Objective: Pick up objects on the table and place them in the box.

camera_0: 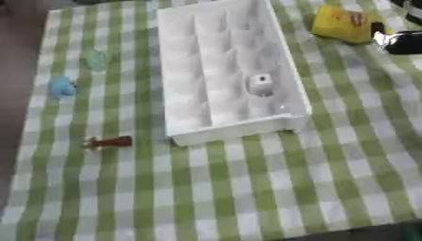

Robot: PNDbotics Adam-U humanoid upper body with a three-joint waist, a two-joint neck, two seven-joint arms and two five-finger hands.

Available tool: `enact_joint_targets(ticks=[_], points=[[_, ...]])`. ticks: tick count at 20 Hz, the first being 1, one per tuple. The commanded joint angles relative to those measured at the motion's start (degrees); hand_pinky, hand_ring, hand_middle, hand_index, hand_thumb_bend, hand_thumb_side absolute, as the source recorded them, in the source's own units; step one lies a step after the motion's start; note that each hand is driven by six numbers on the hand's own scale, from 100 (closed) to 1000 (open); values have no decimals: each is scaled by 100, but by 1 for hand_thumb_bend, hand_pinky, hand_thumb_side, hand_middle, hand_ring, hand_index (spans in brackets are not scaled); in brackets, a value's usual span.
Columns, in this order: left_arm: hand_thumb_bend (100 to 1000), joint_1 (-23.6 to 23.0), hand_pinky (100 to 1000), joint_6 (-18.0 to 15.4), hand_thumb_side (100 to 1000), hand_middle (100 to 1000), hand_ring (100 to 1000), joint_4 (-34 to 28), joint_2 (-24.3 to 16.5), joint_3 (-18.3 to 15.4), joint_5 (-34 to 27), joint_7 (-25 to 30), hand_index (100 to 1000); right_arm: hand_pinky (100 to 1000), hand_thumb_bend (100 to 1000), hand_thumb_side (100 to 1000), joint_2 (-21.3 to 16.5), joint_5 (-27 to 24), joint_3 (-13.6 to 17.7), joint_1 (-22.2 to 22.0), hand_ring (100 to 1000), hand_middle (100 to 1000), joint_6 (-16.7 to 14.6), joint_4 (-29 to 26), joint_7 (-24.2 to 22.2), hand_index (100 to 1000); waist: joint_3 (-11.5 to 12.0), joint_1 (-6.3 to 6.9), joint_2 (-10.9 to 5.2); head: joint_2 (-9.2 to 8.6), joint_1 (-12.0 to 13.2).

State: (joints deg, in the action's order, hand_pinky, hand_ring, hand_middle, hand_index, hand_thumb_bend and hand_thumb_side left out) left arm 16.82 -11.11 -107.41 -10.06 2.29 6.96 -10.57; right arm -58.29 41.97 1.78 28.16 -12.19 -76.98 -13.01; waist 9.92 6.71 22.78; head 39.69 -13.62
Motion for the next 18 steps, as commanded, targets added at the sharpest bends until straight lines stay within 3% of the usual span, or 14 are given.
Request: enact_joint_targets(ticks=[1, 6, 15, 18], points=[[100, 69, 788, -36, 825, 685, 1000, -117, -151, 0, -48, 72, 761, 885, 100, 605, -317, -136, 81, 92, 917, 926, -75, 12, -246, 999, 17, -55, -25, -62, -11], [100, 63, 788, -69, 824, 684, 1000, -116, -149, 6, -70, 137, 761, 882, 100, 614, -321, -261, 85, 154, 914, 925, -142, -8, -566, 999, 18, -60, -48, -96, -26], [100, 51, 788, -109, 826, 684, 1000, -118, -151, 23, -94, 193, 761, 880, 100, 613, -293, -302, 42, 231, 912, 925, -176, -50, -650, 1000, 21, -90, -60, -573, -185], [100, 52, 788, -116, 825, 684, 1000, -119, -157, 29, -97, 204, 761, 881, 100, 613, -289, -302, 36, 243, 913, 926, -183, -52, -652, 1000, 34, -105, -60, -648, -218]])
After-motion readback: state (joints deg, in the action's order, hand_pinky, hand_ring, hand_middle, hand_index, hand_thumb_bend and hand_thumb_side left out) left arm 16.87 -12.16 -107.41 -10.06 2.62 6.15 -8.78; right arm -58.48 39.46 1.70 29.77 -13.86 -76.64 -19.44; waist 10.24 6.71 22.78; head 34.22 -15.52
